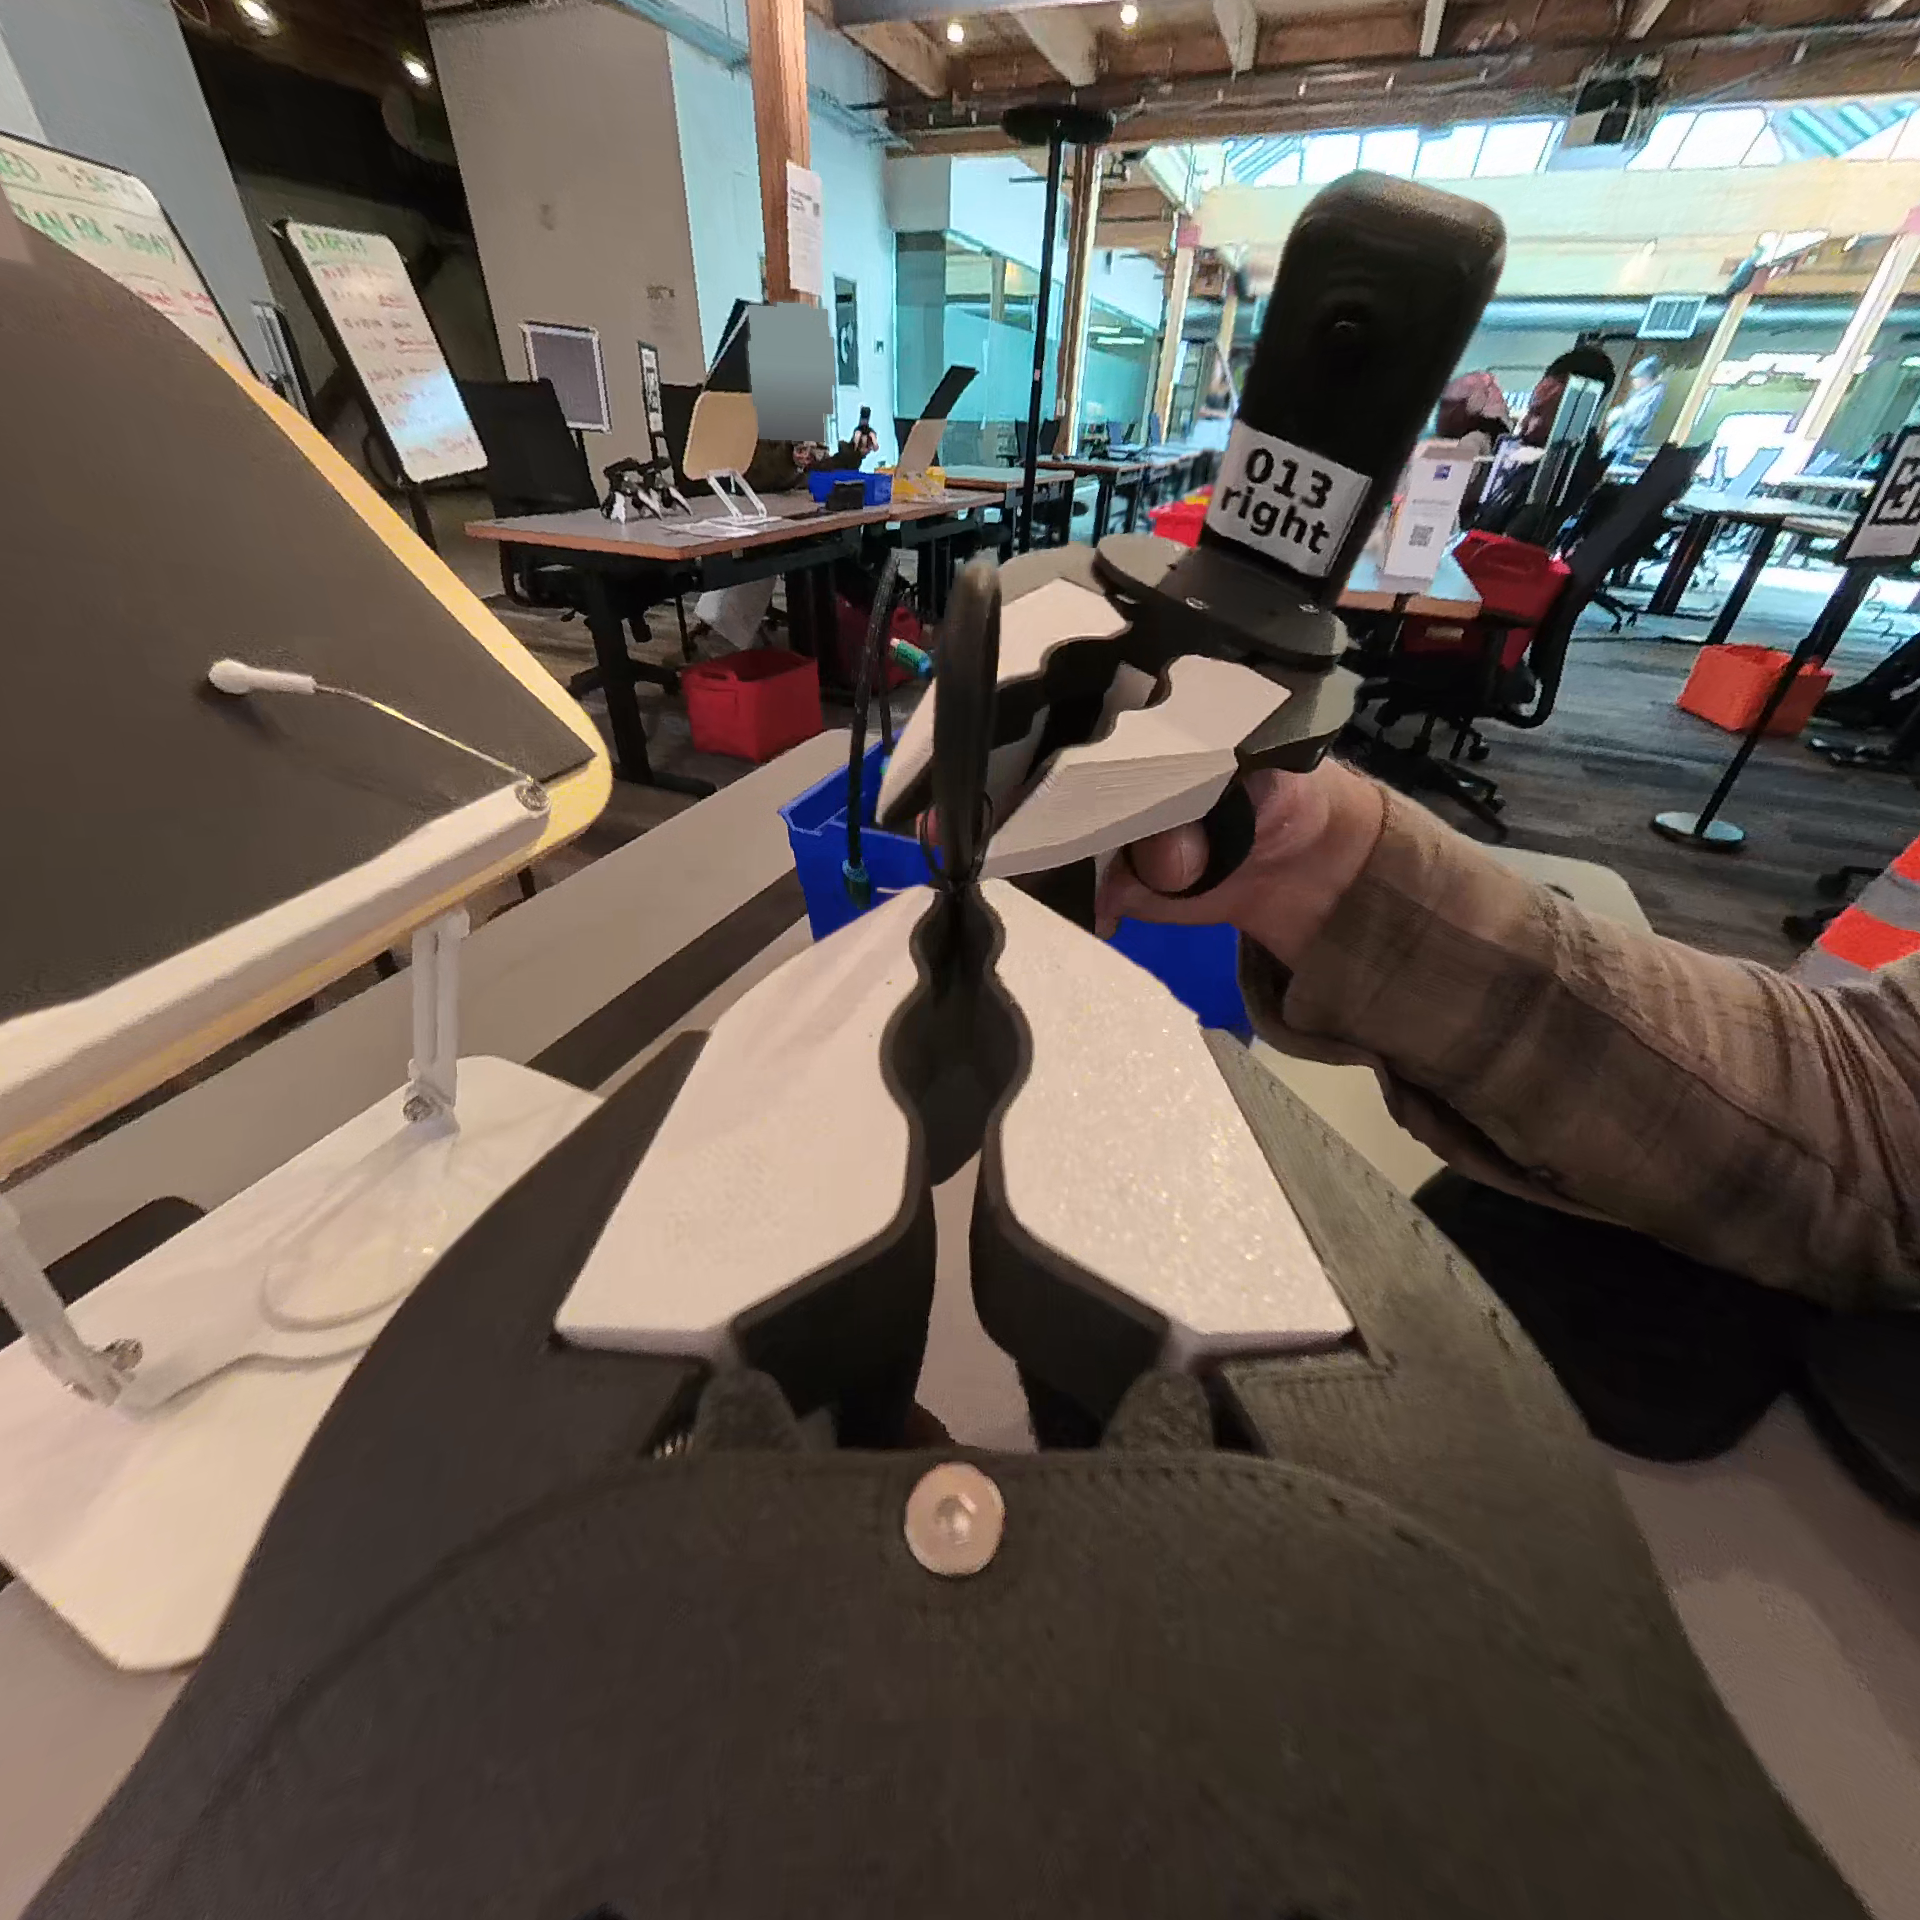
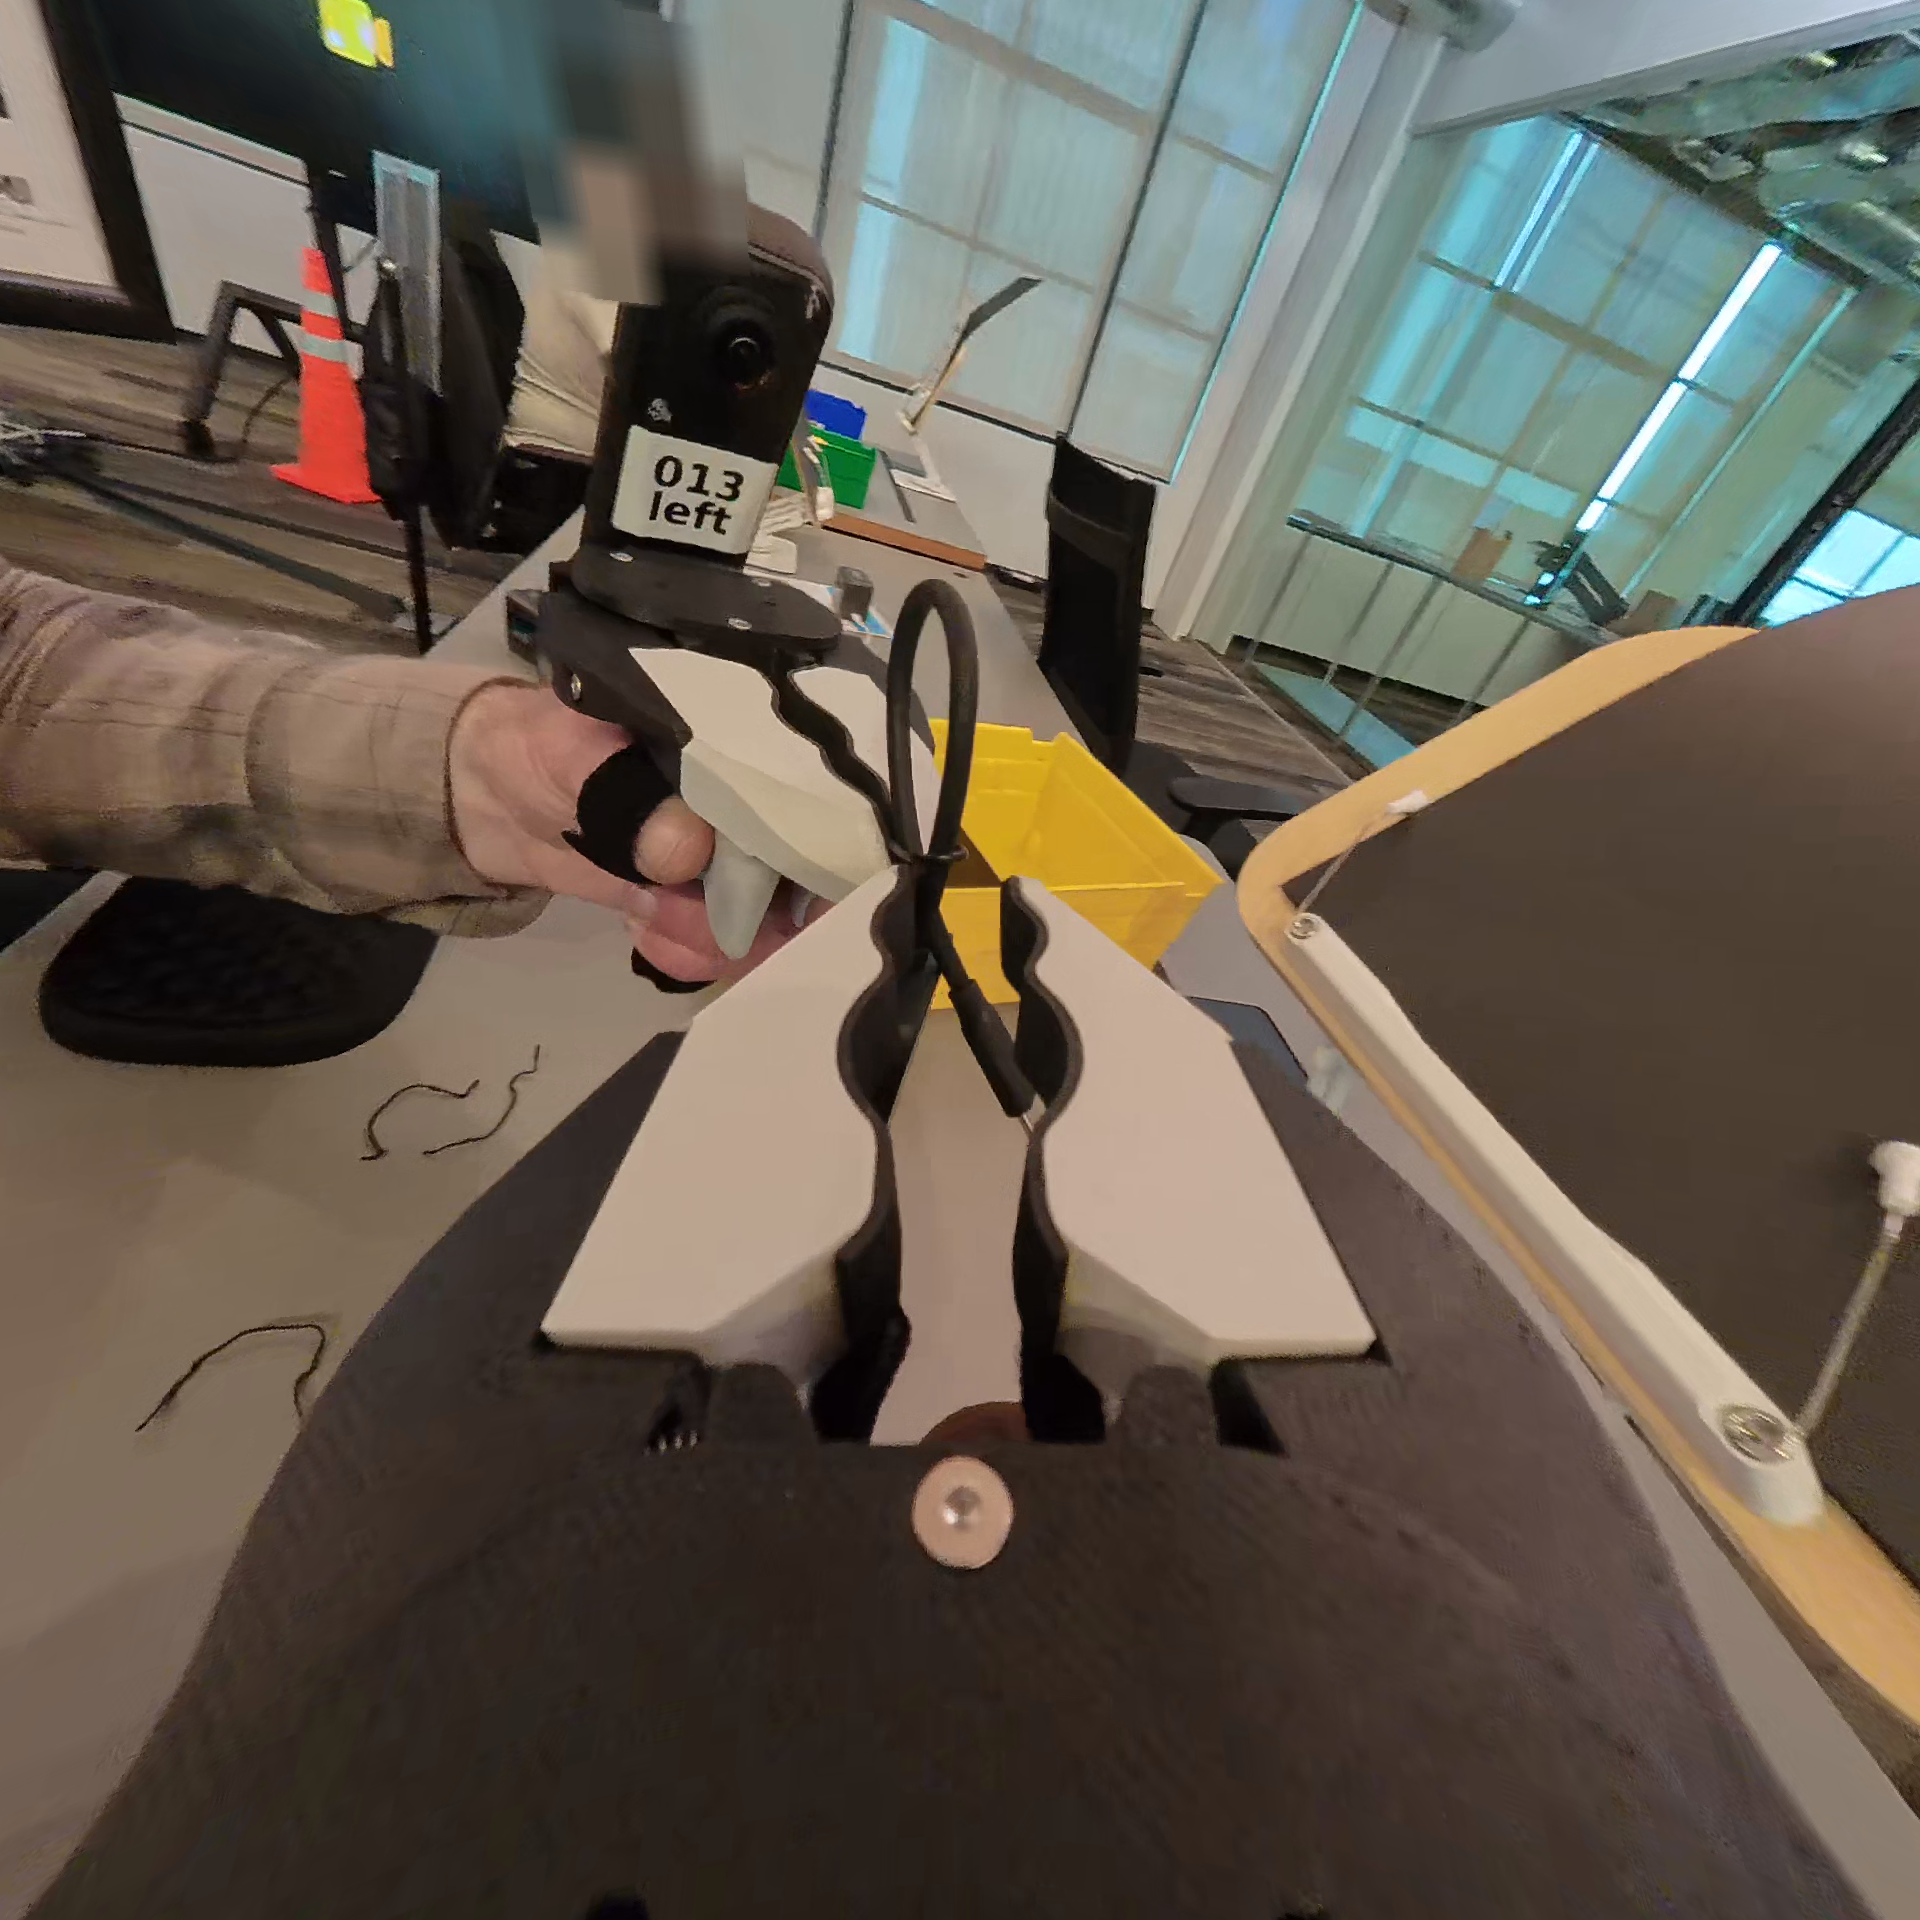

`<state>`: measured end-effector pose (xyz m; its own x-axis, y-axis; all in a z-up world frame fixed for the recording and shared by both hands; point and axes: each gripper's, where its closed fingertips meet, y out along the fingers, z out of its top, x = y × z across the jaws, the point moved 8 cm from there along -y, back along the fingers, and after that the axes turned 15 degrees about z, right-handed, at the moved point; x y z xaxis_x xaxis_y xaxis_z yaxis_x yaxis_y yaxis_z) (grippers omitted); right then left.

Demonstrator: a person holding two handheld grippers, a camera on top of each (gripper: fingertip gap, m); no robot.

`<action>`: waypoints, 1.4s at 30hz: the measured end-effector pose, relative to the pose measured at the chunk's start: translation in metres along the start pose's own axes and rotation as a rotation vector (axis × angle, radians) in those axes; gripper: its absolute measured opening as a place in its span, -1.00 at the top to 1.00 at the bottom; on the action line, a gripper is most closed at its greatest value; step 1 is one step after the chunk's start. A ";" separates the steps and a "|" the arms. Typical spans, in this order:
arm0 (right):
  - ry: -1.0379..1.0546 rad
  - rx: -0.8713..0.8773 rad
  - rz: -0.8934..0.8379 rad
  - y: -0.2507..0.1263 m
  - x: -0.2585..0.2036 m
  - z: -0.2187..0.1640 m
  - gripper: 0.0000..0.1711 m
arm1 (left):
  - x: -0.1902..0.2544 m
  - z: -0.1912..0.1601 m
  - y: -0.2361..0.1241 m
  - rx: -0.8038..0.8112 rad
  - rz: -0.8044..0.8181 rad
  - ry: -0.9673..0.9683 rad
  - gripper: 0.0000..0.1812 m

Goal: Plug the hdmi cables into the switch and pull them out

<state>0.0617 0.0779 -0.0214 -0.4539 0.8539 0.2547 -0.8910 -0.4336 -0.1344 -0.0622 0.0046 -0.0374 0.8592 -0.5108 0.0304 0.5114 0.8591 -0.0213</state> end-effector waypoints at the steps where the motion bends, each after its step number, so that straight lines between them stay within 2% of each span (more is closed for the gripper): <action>1: 0.003 -0.006 -0.023 -0.002 0.002 0.001 0.84 | -0.001 0.001 0.004 0.009 -0.009 -0.006 0.99; 7: 0.057 0.045 -0.068 -0.015 0.008 0.008 0.73 | -0.004 0.010 0.018 0.075 -0.046 0.014 0.99; 13: 0.102 0.090 -0.048 -0.029 0.009 0.010 0.66 | -0.004 0.015 0.031 0.102 -0.089 0.136 1.00; 17: 0.125 0.100 -0.048 -0.040 0.011 0.010 0.62 | -0.007 0.012 0.036 0.132 -0.101 0.112 1.00; 26: 0.151 0.119 -0.054 -0.047 0.012 0.011 0.39 | -0.014 0.004 0.033 0.095 -0.064 0.138 1.00; 34: 0.138 0.112 -0.041 -0.041 0.008 0.017 0.39 | -0.011 -0.003 0.038 0.046 -0.045 0.219 1.00; 42: 0.068 0.071 -0.051 -0.026 0.000 0.028 0.67 | -0.002 -0.010 0.044 -0.020 -0.044 0.310 1.00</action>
<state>0.0845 0.0815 0.0090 -0.4088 0.8919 0.1935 -0.9121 -0.4064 -0.0542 -0.0413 0.0426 -0.0487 0.7986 -0.5358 -0.2742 0.5454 0.8369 -0.0467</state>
